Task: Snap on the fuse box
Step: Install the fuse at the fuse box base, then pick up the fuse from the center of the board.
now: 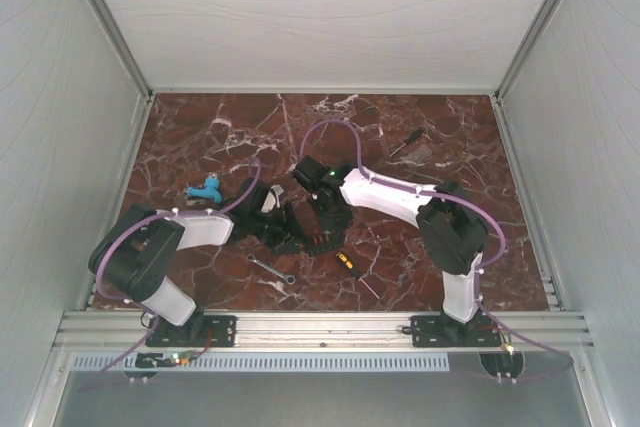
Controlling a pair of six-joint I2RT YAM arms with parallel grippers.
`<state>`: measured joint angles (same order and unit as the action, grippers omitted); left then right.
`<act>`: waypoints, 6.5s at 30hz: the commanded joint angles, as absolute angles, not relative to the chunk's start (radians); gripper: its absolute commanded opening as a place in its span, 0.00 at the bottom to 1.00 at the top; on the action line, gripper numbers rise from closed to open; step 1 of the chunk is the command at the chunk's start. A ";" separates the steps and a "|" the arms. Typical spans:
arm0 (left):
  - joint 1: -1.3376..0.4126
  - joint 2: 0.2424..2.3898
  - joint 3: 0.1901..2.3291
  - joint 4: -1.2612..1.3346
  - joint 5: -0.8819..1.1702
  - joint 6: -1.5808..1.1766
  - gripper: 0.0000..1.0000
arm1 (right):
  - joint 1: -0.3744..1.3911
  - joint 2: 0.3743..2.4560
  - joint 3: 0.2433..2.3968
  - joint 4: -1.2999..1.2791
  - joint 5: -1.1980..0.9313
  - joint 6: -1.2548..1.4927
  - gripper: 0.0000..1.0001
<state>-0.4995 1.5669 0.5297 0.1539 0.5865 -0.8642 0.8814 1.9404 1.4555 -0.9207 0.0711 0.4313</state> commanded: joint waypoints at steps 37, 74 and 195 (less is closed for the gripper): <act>-0.556 1.604 0.698 -0.094 0.463 -0.772 0.49 | 0.780 1.738 1.236 -0.748 0.002 0.447 0.19; -0.532 1.622 0.659 0.024 0.547 -0.766 0.53 | 0.835 2.002 1.341 -0.851 -0.010 0.574 0.00; -0.346 1.133 0.815 -0.322 0.204 -0.433 1.00 | 0.253 1.774 1.027 -0.499 -0.136 0.300 0.48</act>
<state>-0.3511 1.1599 0.7742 -0.3199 0.2199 -0.4549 0.2569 1.7687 1.0691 -0.4370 -0.1047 0.2771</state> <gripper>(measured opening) 0.994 0.477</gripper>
